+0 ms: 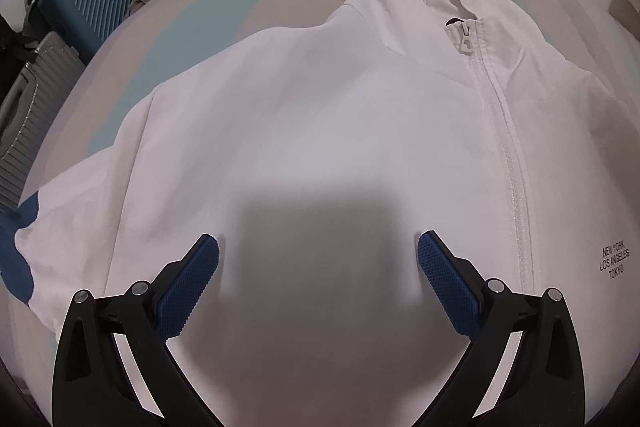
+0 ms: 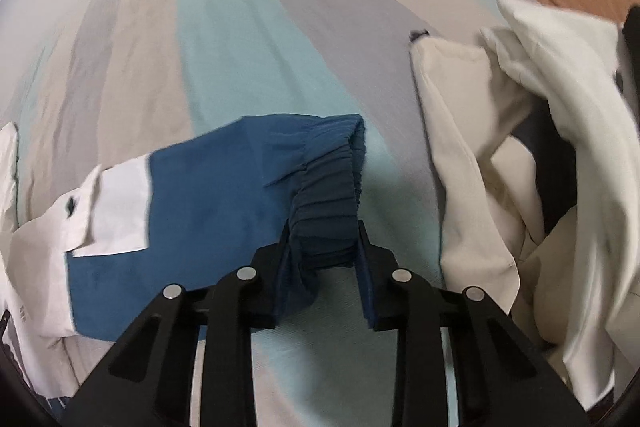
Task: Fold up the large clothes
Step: 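Carry the held cuff across the jacket body toward the other sleeve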
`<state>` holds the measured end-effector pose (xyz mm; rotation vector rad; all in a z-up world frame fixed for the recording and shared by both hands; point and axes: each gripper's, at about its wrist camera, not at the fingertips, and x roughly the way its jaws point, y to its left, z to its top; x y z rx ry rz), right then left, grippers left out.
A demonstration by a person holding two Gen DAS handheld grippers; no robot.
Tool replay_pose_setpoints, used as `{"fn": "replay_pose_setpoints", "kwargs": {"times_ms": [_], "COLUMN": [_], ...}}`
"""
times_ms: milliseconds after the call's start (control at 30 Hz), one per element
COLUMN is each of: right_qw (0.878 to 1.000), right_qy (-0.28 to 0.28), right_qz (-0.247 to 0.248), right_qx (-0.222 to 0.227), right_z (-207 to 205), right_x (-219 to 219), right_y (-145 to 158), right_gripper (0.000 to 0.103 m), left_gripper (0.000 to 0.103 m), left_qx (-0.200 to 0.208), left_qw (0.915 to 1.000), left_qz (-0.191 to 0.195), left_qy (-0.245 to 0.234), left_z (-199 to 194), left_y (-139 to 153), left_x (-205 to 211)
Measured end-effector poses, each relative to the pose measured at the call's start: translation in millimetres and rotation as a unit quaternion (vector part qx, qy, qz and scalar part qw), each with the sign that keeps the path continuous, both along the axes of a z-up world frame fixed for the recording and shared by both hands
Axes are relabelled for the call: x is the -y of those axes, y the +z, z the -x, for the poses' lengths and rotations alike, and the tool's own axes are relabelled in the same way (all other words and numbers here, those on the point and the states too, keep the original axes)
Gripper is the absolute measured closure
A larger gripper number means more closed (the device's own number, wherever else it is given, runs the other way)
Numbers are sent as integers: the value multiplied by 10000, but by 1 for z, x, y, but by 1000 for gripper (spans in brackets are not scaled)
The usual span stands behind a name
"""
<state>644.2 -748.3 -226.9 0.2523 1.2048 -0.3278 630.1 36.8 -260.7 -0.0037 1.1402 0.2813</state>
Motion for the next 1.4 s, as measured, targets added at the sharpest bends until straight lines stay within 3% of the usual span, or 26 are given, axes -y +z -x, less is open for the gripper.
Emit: {"fn": "replay_pose_setpoints", "kwargs": {"times_ms": [167,333,533,667,1067,1400], "right_qw": [9988,9919,9806,9769,9646,9414], "right_qy": [312,1131,1846,1964,2264,3113], "right_qz": [322,355,-144,-463,-1021,-1002], "right_qx": [206,453,636,707,883,826], "right_z": [-6,-9,-15,-12,-3,11], "right_x": [-40,-130,-253,-334,-552,-710], "right_y": [36,73,97,107,111,101], "right_gripper": [77,77,77,77,77,77], "left_gripper": [6,6,6,6,6,6], "left_qx": [-1,31,164,324,632,815], "left_qw": [10000,10000,9995,9990,9967,9940], "left_qz": [-60,-65,46,126,365,208], "left_qy": [-37,40,280,295,352,700], "left_z": [-1,6,29,43,82,116], "left_y": [5,22,59,76,97,109], "left_x": [5,7,-13,-36,-156,-273]}}
